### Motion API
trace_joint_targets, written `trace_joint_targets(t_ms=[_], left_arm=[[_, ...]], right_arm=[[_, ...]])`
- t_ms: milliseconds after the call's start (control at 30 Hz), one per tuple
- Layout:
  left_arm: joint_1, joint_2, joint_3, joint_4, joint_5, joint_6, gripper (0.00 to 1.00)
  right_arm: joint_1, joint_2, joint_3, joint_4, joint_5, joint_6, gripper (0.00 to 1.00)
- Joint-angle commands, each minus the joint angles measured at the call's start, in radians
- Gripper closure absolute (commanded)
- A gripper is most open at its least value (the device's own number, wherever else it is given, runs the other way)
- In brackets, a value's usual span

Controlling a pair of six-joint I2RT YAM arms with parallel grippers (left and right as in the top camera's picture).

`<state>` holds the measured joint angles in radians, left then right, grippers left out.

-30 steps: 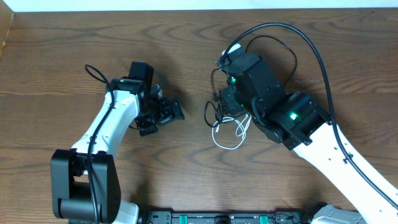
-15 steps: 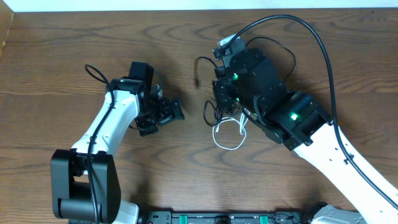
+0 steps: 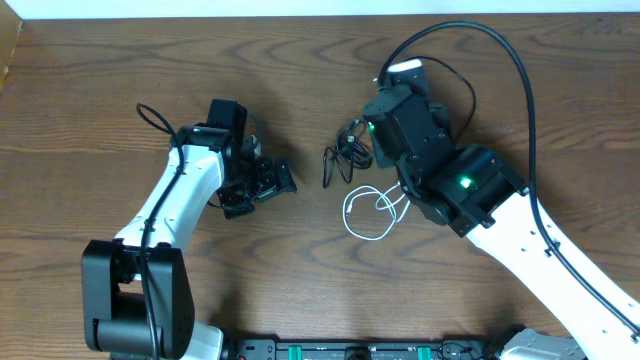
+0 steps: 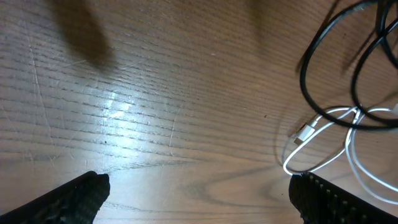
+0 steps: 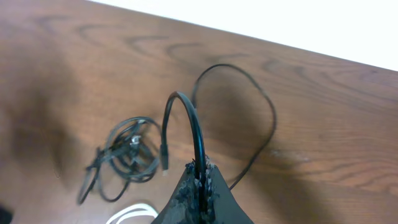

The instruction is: Untangle cables

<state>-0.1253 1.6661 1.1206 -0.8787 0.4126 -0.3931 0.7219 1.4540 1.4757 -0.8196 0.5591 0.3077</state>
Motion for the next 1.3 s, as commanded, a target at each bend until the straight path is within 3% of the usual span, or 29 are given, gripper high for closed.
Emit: trace_joint_targets(t_ms=[0,133,233,533,700,900,1100,1167,1267], left_arm=[[0.002,0.0,-0.004,-0.002,-0.01,-0.002,0.02],[0.002,0.0,-0.004,-0.002,-0.01,-0.002,0.02],[0.002,0.0,-0.004,-0.002,-0.01,-0.002,0.02],[0.002,0.0,-0.004,-0.002,-0.01,-0.002,0.02],[0.002,0.0,-0.004,-0.002,-0.01,-0.002,0.02],[0.002,0.0,-0.004,-0.002,-0.01,-0.002,0.02],[0.002,0.0,-0.004,-0.002,-0.01,-0.002,0.02],[0.002,0.0,-0.004,-0.002,-0.01,-0.002,0.02],[0.002,0.0,-0.004,-0.002,-0.01,-0.002,0.02]], right_arm=[[0.004,-0.01,0.013,0.023,0.082,0.051,0.99],[0.031,-0.041,0.013,0.082,-0.029,0.051,0.99],[0.042,-0.084,0.013,0.136,-0.002,0.051,0.99],[0.01,-0.167,0.013,0.247,0.649,0.051,0.99],[-0.045,-0.158,0.013,0.15,0.657,0.051,0.99],[-0.06,-0.158,0.013,0.067,0.315,0.051,0.99],[-0.06,-0.156,0.013,0.112,-0.43,0.051,0.99],[-0.06,-0.156,0.013,0.155,-0.518,0.051,0.99],[-0.06,-0.156,0.013,0.2,-0.501,0.051,0.99]])
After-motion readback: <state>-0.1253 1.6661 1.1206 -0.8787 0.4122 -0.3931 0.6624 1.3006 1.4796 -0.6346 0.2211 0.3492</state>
